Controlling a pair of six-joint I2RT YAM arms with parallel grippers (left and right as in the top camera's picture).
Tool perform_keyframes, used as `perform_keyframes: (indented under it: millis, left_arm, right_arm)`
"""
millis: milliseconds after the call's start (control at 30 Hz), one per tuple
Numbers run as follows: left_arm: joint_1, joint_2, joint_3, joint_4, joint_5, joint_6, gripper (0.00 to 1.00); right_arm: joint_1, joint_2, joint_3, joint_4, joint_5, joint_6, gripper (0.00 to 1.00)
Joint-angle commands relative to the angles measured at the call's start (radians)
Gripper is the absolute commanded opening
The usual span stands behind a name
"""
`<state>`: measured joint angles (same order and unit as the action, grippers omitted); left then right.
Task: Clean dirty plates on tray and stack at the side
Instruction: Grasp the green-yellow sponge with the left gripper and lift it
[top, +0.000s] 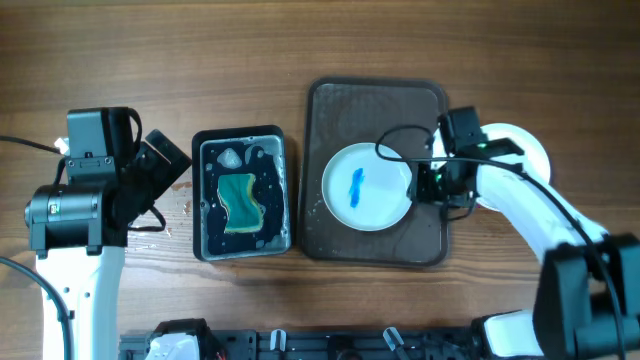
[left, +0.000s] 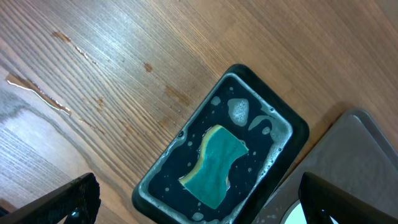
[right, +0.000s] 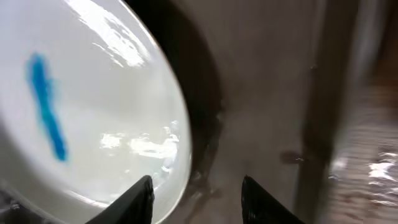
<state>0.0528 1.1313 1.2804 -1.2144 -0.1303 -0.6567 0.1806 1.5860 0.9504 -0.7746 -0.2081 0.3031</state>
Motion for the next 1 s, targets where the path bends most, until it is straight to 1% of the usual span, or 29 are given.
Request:
perform_keyframes:
  millis: [0,100,233,400,467,533,567,600,667,733,767,833,900,967]
  left_arm:
    - [0.005,-0.003,0.014,0.03,0.026,-0.006,1.0]
    - [0.005,-0.002,0.014,0.032,0.109,-0.005,1.0]
    - [-0.01,0.037,0.008,0.02,0.22,-0.005,1.0]
    - [-0.105,0.163,-0.053,-0.011,0.222,-0.005,1.0]
    - [-0.146,0.251,-0.099,-0.008,0.219,-0.006,1.0]
    - [-0.179,0.332,-0.129,-0.002,0.22,-0.01,1.0]
    - [-0.196,0.371,-0.14,0.0,0.22,-0.01,0.94]
    - [-0.216,0.41,-0.149,0.002,0.221,-0.01,0.85]
    - [-0.264,0.495,-0.154,0.006,0.223,-0.01,0.73]
    - [-0.301,0.555,-0.155,0.03,0.198,-0.01,0.55]
    - [-0.317,0.587,-0.155,0.047,0.166,-0.017,0.43]
    - [-0.336,0.628,-0.155,0.065,0.115,-0.061,0.33]
    - [-0.347,0.667,-0.155,0.084,0.075,-0.094,0.31]
    - [-0.348,0.701,-0.155,0.113,0.069,-0.096,0.28]
  right_arm:
    - [-0.005,-0.137,0.13,-0.068,0.058,-0.101,0.45]
    - [-0.005,-0.221,0.161,-0.087,0.051,-0.127,0.39]
    - [-0.005,-0.287,0.161,-0.079,0.009,-0.122,0.39]
    - [-0.005,-0.289,0.161,-0.079,-0.037,-0.116,0.41]
    - [-0.005,-0.287,0.16,-0.079,-0.037,-0.107,0.43]
    - [-0.005,-0.287,0.16,-0.079,-0.037,-0.091,0.44]
    - [-0.005,-0.287,0.16,-0.078,-0.037,-0.091,0.44]
    - [-0.005,-0.286,0.16,-0.078,-0.037,-0.091,0.44]
    - [-0.005,-0.286,0.16,-0.078,-0.037,-0.09,0.45]
    - [-0.005,-0.286,0.16,-0.078,-0.037,-0.091,0.45]
    - [-0.005,-0.286,0.16,-0.079,-0.037,-0.09,0.45]
    - [-0.005,-0.286,0.16,-0.081,-0.037,-0.091,0.45]
    - [-0.005,-0.286,0.16,-0.088,-0.037,-0.091,0.45]
    - [-0.005,-0.286,0.16,-0.095,-0.037,-0.091,0.45]
